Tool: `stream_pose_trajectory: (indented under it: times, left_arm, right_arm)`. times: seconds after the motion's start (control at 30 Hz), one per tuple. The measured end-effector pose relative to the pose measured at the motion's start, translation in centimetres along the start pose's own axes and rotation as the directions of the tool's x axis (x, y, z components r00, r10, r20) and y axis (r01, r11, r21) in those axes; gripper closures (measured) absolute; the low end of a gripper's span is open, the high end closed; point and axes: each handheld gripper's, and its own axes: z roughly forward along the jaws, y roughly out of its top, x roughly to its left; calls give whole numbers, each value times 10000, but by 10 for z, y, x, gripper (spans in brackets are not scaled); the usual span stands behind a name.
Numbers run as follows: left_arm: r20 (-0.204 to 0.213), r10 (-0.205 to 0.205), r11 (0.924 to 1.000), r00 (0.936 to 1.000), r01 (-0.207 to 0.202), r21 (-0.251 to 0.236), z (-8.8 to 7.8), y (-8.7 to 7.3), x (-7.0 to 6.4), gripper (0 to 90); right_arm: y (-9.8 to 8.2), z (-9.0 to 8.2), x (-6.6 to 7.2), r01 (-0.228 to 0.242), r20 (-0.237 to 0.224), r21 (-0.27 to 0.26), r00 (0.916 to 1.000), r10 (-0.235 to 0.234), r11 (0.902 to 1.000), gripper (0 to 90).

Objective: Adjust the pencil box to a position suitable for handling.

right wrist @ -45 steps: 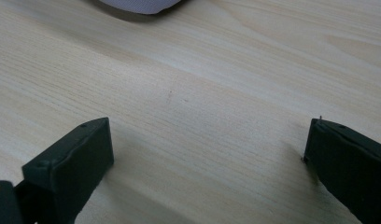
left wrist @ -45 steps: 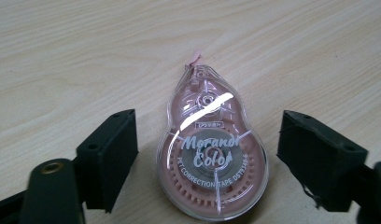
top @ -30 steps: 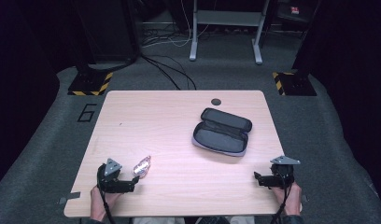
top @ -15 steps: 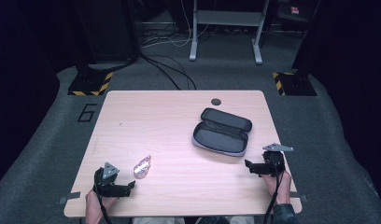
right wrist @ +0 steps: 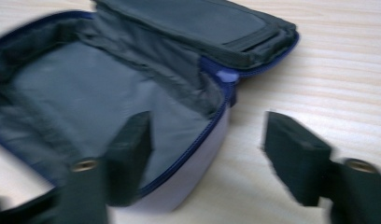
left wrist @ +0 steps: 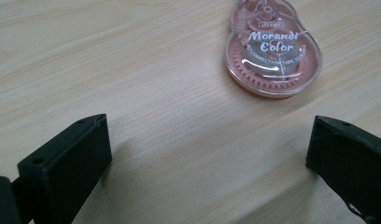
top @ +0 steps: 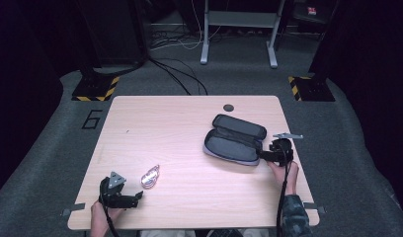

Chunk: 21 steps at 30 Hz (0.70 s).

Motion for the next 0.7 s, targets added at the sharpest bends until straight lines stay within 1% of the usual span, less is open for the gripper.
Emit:
stream_pose_trajectory:
  times: [0.03,0.07,0.13,0.17,0.2,0.27,0.3,0.33,0.4,0.47,0.5,0.53,0.57,0.6,0.63,0.7]
  left_arm:
    - [-5,-5,10000,10000,5,-3,0,0,0,0]
    - [-4,-11,10000,10000,11,-8,0,0,0,0]
    - [-15,-16,10000,10000,16,-3,0,0,0,0]
    - [-17,-17,10000,10000,17,-3,0,0,0,0]
    - [-11,-24,10000,10000,24,-3,0,0,0,0]
    - [-30,-71,10000,10000,71,-22,0,0,-1,0]
    - [-32,-67,10000,10000,67,-22,0,0,-1,0]
    - [-30,-70,10000,10000,70,-22,0,0,-1,0]
    - [-30,-71,10000,10000,71,-20,0,0,-1,0]
    - [-31,-69,10000,10000,69,-15,0,0,-1,0]
    - [-31,-66,10000,10000,66,-15,0,0,-1,0]
    - [-32,-68,10000,10000,68,-18,0,0,-1,0]
    - [-29,-68,10000,10000,68,-15,0,0,-1,0]
    - [-31,-70,10000,10000,70,-17,0,0,-1,0]
    - [-34,-66,10000,10000,66,-16,0,0,-1,0]
    - [-33,-71,10000,10000,71,-14,1,0,-1,0]
  right_arm:
    - [0,4,-1,-4,-21,125,10000,4,9999,392]
    - [0,8,-2,-69,-163,199,9998,72,9998,444]
    - [0,16,-1,-48,-116,413,9999,53,9991,507]
    - [1,18,0,-57,-186,425,9998,65,9991,573]
    - [1,20,2,-15,-134,466,9999,21,9989,588]
    - [3,23,5,32,73,452,10000,-35,9990,668]
    - [4,24,6,-23,62,518,10000,20,9987,694]
    - [5,25,7,57,108,520,9999,-62,9986,725]
    - [8,28,9,48,126,591,9999,-56,9982,765]
    - [9,30,14,120,243,581,9996,-135,9982,805]
    - [9,31,14,357,235,587,9990,-371,9976,820]
    - [9,32,17,187,219,573,9996,-200,9982,834]
    - [9,34,16,410,201,546,9989,-422,9977,841]
    - [10,34,19,164,139,563,9998,-172,9983,847]
    - [10,35,19,357,27,544,9994,-359,9979,851]
    - [11,37,21,308,-152,558,9994,-300,9980,852]
